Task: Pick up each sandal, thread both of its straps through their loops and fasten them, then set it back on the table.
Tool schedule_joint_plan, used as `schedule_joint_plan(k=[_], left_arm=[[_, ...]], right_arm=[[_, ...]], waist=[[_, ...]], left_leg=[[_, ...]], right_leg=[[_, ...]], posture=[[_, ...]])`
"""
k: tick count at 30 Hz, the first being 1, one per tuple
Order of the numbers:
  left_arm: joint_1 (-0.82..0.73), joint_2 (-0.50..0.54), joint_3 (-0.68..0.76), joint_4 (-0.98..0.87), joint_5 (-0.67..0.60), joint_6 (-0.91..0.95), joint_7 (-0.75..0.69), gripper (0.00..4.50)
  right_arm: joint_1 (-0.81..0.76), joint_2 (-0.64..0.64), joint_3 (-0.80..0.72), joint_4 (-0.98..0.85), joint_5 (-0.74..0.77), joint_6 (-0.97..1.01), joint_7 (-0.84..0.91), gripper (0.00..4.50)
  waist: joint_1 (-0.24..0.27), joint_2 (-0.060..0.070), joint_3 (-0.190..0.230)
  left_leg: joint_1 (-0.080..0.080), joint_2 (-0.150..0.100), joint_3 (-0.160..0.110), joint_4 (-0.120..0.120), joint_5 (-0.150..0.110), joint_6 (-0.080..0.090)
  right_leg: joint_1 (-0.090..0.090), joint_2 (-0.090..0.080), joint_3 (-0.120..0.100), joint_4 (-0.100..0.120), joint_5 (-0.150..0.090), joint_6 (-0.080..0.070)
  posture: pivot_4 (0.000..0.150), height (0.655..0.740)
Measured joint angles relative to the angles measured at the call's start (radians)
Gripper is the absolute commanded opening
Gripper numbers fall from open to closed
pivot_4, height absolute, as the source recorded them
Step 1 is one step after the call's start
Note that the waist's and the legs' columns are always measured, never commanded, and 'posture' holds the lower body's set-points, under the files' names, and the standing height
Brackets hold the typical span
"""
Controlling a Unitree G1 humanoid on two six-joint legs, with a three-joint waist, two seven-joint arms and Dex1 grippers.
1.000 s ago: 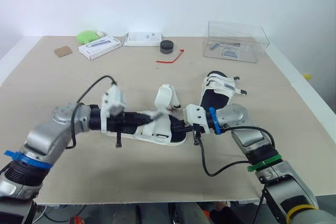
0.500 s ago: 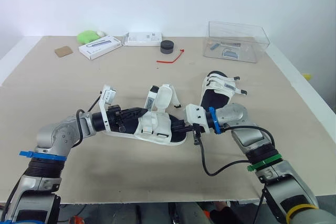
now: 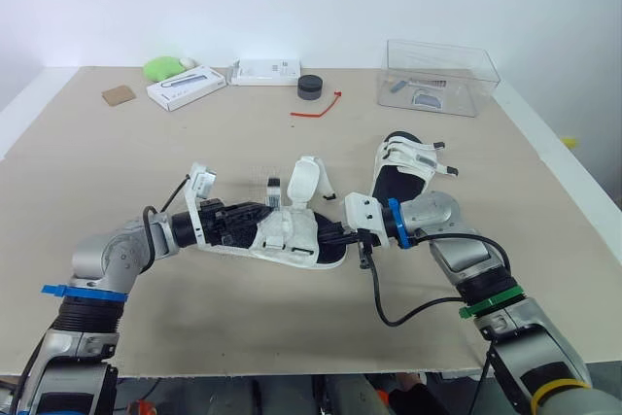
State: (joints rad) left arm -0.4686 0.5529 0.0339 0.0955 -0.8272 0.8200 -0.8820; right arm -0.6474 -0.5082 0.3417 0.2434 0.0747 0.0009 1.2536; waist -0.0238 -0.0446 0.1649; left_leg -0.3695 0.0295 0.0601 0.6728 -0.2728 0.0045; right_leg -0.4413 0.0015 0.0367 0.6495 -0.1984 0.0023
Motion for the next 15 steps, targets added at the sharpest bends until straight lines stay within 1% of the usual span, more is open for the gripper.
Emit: schedule_joint_plan(k=[1, 3, 7, 9, 11, 13, 15], left_arm=[[0.0, 0.0, 0.002, 0.004, 0.009, -0.008, 0.0, 2.37], [-0.006, 0.011, 0.003, 0.006, 0.056, -0.048, -0.019, 2.37], [-0.025, 0.039, 0.002, 0.016, 0.105, -0.091, -0.062, 2.37], [-0.074, 0.059, 0.004, 0.037, 0.138, -0.128, -0.081, 2.37], [-0.157, 0.047, 0.006, 0.04, 0.147, -0.144, -0.085, 2.37], [-0.21, 0.027, -0.001, 0.004, 0.152, -0.15, -0.096, 1.87], [-0.209, 0.011, -0.03, -0.008, 0.16, -0.153, -0.112, 1.25]], right_arm=[[0.0, 0.0, 0.0, -0.001, 0.0, 0.0, 0.001, 0.0], [0.0, -0.001, 0.0, 0.0, 0.0, -0.003, 0.001, 0.0], [0.0, -0.001, 0.0, -0.001, 0.0, -0.003, 0.001, 0.0], [0.002, -0.003, -0.002, -0.003, -0.001, -0.003, 0.0, 0.0], [0.004, -0.01, -0.005, -0.004, -0.001, -0.003, 0.0, 0.0], [0.005, -0.005, -0.002, -0.006, -0.001, -0.004, -0.003, 0.0], [0.006, 0.0, 0.001, -0.009, -0.001, -0.004, -0.007, 0.0]], waist=[[0.0, 0.0, 0.0], [0.0, 0.0, 0.0], [0.0, 0.0, 0.0], [0.0, -0.001, 0.0], [0.003, -0.002, 0.0], [0.002, -0.001, 0.0], [-0.003, -0.001, -0.001]], left_leg=[[0.0, 0.0, 0.0, 0.0, 0.0, 0.0], [0.0, 0.0, 0.0, 0.0, 0.0, 0.0], [0.0, 0.0, 0.0, 0.0, 0.0, 0.0], [-0.001, 0.0, -0.001, 0.0, 0.0, 0.0], [-0.002, -0.001, -0.002, 0.0, 0.0, 0.0], [-0.001, -0.001, 0.0, 0.0, 0.0, 0.0], [0.0, -0.001, 0.003, 0.0, -0.001, 0.001]], right_leg=[[0.0, 0.0, 0.0, 0.0, 0.0, 0.0], [0.0, 0.0, 0.0, 0.0, 0.002, -0.004], [0.0, 0.0, 0.0, 0.0, 0.002, -0.003], [0.0, 0.0, -0.001, -0.001, 0.002, -0.003], [0.0, 0.0, -0.003, -0.001, 0.002, -0.003], [0.0, -0.001, -0.002, -0.001, 0.002, -0.003], [0.0, -0.001, 0.001, -0.001, 0.002, -0.002]], posture=[[0.15, 0.74], [0.15, 0.74], [0.15, 0.74], [0.15, 0.74], [0.15, 0.74], [0.15, 0.74], [0.15, 0.74]])
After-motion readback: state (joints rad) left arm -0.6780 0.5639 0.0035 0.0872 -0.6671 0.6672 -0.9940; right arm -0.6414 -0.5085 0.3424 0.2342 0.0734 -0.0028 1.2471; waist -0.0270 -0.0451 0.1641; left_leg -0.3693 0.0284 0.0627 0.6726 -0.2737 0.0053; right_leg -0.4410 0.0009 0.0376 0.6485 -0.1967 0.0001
